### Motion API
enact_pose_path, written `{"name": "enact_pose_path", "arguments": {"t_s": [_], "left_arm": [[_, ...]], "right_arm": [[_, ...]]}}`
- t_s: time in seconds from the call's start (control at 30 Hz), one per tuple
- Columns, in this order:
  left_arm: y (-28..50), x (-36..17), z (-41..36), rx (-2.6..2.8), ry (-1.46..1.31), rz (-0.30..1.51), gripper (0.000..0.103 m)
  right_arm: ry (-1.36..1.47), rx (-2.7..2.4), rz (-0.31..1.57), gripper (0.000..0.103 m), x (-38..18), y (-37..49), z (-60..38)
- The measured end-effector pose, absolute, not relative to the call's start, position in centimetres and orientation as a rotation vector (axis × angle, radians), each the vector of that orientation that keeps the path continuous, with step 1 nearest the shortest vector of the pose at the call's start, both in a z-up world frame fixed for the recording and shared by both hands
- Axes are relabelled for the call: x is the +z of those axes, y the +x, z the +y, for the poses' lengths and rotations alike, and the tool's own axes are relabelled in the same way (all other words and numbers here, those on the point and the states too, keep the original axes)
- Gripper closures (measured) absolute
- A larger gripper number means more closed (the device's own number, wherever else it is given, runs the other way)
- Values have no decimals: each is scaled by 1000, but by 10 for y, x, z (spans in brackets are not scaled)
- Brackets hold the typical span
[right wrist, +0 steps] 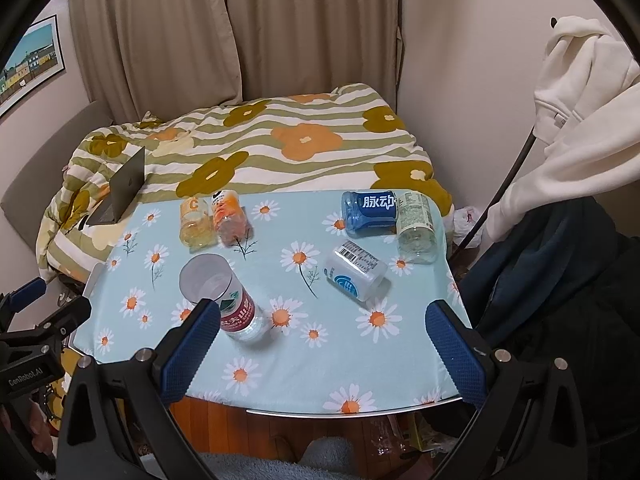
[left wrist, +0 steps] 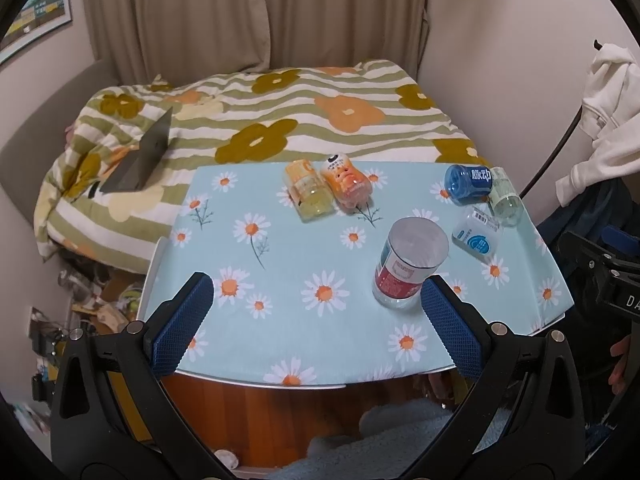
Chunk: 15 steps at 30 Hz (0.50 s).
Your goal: Flip cup upright
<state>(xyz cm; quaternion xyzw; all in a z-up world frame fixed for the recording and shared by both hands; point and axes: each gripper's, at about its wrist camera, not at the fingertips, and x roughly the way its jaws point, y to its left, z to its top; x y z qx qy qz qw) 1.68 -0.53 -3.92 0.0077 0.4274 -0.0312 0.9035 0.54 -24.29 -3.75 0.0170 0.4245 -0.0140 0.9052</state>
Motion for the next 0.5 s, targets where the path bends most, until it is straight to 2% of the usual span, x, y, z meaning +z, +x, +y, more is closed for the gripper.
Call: {"name": "enact_pose_path", "arguments": {"t_s": [0.5], "left_arm": [[18,-40,-5,-66,16,885,0]], "right_arm": [[37,-31,878,1,-38,6,-245]]}}
